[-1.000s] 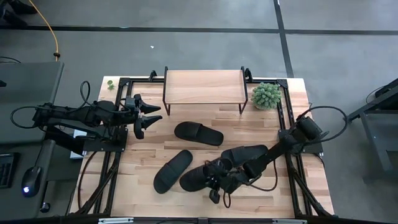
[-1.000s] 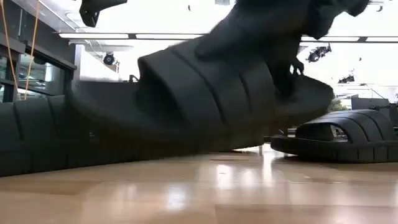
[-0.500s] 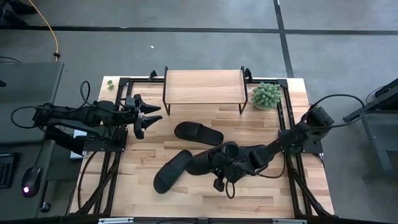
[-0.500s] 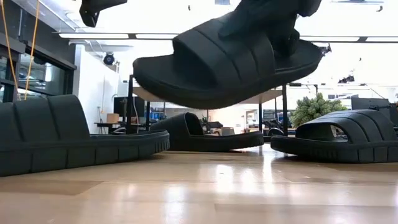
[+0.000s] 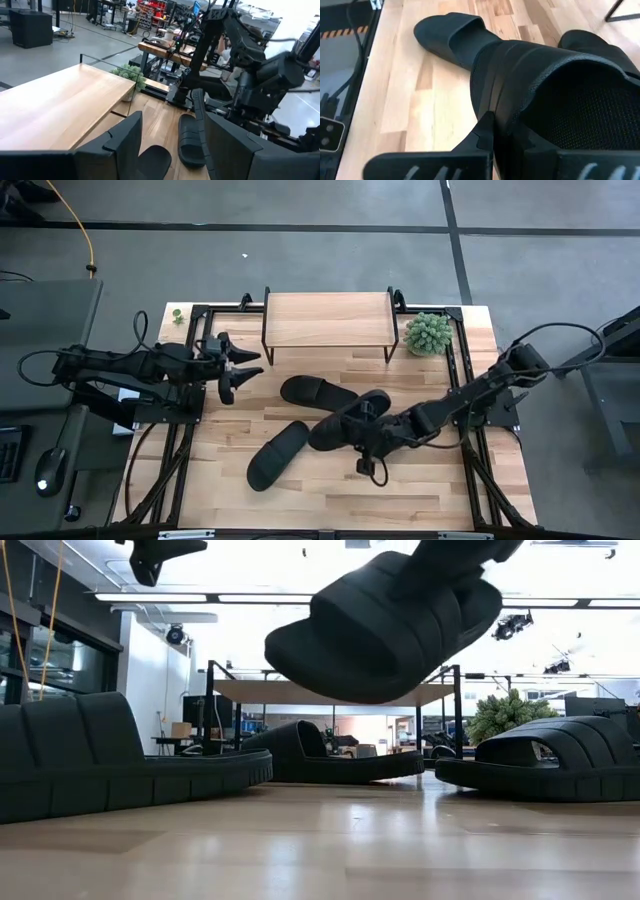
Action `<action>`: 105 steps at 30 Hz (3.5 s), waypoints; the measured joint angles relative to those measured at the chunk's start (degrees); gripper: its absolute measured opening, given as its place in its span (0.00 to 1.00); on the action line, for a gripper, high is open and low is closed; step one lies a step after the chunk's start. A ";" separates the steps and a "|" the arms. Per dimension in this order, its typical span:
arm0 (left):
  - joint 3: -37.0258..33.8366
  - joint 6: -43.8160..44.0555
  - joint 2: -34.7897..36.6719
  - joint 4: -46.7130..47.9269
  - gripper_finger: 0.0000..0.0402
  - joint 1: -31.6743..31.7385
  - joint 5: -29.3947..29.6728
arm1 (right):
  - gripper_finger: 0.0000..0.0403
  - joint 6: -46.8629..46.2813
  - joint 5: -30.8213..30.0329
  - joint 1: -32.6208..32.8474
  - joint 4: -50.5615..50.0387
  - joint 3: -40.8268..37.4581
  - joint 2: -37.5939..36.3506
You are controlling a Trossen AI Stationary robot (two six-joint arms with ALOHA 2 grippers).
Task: Pick and place slides into the shelf
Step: Put the black slipper on the shelf
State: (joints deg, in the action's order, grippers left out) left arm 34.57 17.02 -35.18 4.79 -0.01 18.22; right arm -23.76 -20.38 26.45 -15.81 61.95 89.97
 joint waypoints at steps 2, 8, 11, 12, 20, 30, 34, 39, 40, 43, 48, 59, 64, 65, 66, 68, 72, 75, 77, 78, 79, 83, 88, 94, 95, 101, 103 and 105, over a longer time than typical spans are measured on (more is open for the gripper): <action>0.00 -0.02 -1.49 -0.98 0.49 0.00 -1.54 | 0.00 1.49 1.91 -1.15 0.19 0.02 -0.19; -0.02 -4.26 -6.09 -4.89 0.49 -0.02 -7.57 | 0.00 7.12 9.35 -3.42 0.20 2.44 -0.19; -0.02 -7.75 -8.22 -6.72 0.49 -0.02 -11.14 | 0.00 9.14 13.43 -4.06 0.17 4.05 -0.19; -0.02 -8.86 -8.69 -7.25 0.49 -0.02 -12.20 | 0.00 9.61 15.30 -4.30 0.20 4.62 -0.19; -0.02 -21.48 -11.26 -8.09 0.49 -0.89 -14.89 | 0.00 12.43 24.20 -4.94 0.28 7.86 -0.19; -0.02 -46.07 -15.87 -13.74 0.49 -14.62 -0.83 | 0.00 13.35 29.54 -7.72 0.80 8.20 -0.19; 0.00 -53.47 -18.94 -15.83 0.49 -20.24 7.03 | 0.00 13.35 33.06 -8.46 2.45 8.18 -0.19; 0.00 -59.71 -22.87 -17.38 0.49 -24.44 10.37 | 0.00 13.27 34.54 -8.50 4.01 8.20 -0.19; 0.00 -60.55 -23.64 -18.59 0.49 -25.06 10.76 | 0.00 12.63 34.13 -8.52 4.34 8.20 -0.19; 0.00 -63.41 -25.71 -22.36 0.49 -26.43 12.61 | 0.00 8.66 31.19 -9.17 4.72 8.20 -0.19; 0.00 -68.05 -28.29 -25.44 0.49 -28.50 18.18 | 0.01 1.69 26.72 -11.36 4.99 8.20 -0.19; 0.02 -70.69 -29.76 -25.88 0.49 -28.89 21.57 | 0.01 -2.57 28.23 -15.63 7.44 8.20 -0.19; 0.04 -70.79 -30.14 -26.15 0.49 -28.89 21.67 | 0.01 -3.47 27.60 -16.43 9.19 8.20 -0.17; 0.04 -71.07 -30.41 -26.25 0.49 -28.89 21.96 | 0.01 -3.74 27.54 -16.43 9.60 8.20 -0.17; 0.04 -71.65 -30.44 -26.08 0.49 -28.89 22.62 | 0.01 -4.10 27.44 -16.40 9.74 8.17 -0.17; 0.07 -72.16 -30.76 -26.61 0.49 -28.94 23.55 | 0.01 -4.45 27.41 -16.39 10.52 8.15 -0.05; 0.08 -74.29 -32.21 -28.78 0.49 -28.90 25.24 | 0.01 -4.74 26.78 -16.39 11.23 8.15 0.41; 0.09 -77.23 -34.09 -31.47 0.49 -28.94 26.56 | 0.01 -4.79 27.01 -16.41 12.61 8.15 1.45; 0.88 -78.45 -35.74 -32.42 0.49 -28.94 27.43 | 0.01 -4.82 27.78 -16.50 13.93 8.15 2.40; 1.44 -78.65 -36.49 -31.85 0.49 -28.94 28.36 | 0.01 -4.84 27.98 -16.54 14.32 8.15 2.79; 2.18 -78.73 -37.43 -31.04 0.49 -28.94 29.48 | 0.01 -4.86 28.14 -16.62 14.81 8.15 3.20; 5.86 -78.74 -41.30 -27.23 0.49 -28.93 32.30 | 0.01 -4.83 28.92 -17.15 15.33 8.15 3.99; 9.48 -78.27 -45.63 -22.61 0.49 -28.94 35.31 | 0.01 -4.80 29.78 -17.16 15.62 8.04 4.16; 10.99 -78.23 -47.59 -20.94 0.49 -29.31 37.41 | 0.01 -4.80 30.00 -17.18 14.63 8.04 4.11; 10.99 -78.28 -47.60 -20.92 0.49 -29.74 37.71 | 0.01 -4.80 30.07 -17.17 14.48 8.04 4.11; 10.93 -78.75 -47.62 -20.06 0.49 -31.27 39.76 | 0.01 -5.89 33.10 -18.15 14.23 8.09 3.62; 10.95 -78.75 -47.59 -19.93 0.49 -31.21 39.94 | 0.01 -6.04 33.39 -18.66 13.96 8.13 3.28; 10.95 -78.71 -47.60 -19.59 0.49 -31.03 40.04 | 0.01 -6.20 33.45 -18.75 13.95 8.13 3.25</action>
State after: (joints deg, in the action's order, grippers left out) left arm 45.52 -61.70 -82.78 -14.80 -31.05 58.26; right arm -29.96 13.06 7.70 -1.86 70.08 93.22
